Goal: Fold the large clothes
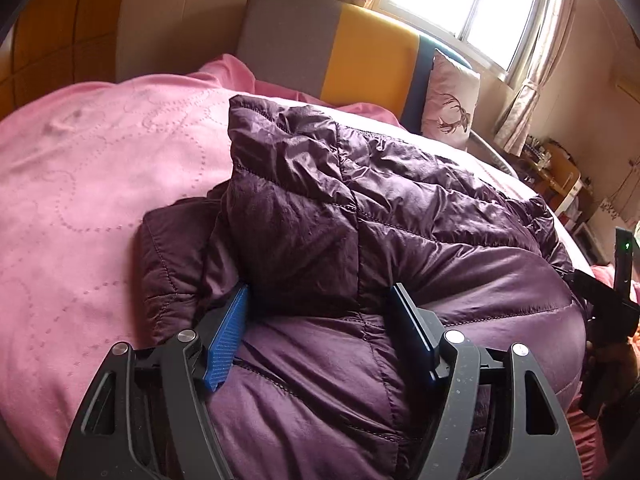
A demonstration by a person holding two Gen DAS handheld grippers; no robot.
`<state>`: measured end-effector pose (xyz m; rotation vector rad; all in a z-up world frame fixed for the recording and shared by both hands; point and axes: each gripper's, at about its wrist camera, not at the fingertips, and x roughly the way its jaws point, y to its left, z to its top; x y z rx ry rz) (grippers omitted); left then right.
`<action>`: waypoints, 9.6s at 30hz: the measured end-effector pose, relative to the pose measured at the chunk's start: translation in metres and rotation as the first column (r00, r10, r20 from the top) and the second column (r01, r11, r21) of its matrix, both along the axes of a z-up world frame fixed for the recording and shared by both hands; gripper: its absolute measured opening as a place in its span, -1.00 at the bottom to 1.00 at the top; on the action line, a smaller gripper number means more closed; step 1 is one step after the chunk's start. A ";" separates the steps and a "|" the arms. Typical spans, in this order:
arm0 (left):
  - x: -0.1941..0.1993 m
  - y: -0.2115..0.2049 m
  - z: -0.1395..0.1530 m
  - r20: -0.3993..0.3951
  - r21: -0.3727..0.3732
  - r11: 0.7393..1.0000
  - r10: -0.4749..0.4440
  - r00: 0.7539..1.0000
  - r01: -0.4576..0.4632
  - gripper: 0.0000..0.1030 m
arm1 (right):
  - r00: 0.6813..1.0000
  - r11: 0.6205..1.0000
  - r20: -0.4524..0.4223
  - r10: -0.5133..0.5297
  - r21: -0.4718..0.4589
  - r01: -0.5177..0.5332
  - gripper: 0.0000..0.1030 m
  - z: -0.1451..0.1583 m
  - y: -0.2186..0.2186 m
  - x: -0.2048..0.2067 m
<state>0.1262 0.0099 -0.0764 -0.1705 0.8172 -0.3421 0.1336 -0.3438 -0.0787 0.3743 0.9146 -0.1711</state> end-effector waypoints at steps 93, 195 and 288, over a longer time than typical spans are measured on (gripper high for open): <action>0.036 0.112 0.040 -0.123 -0.426 0.888 -0.249 0.961 0.176 -0.61 | 0.489 0.500 0.109 0.866 -0.177 -0.847 0.57 0.110 0.349 -0.075; -0.006 0.144 -0.012 -0.184 -0.274 0.959 0.015 0.983 -0.066 0.36 | 0.755 0.585 0.127 0.643 0.554 -0.592 0.41 0.031 0.192 0.117; 0.013 -0.187 0.050 0.018 0.222 0.948 -0.236 0.972 0.226 0.76 | 0.996 0.963 0.067 -0.056 -0.260 0.072 0.97 0.054 0.032 -0.047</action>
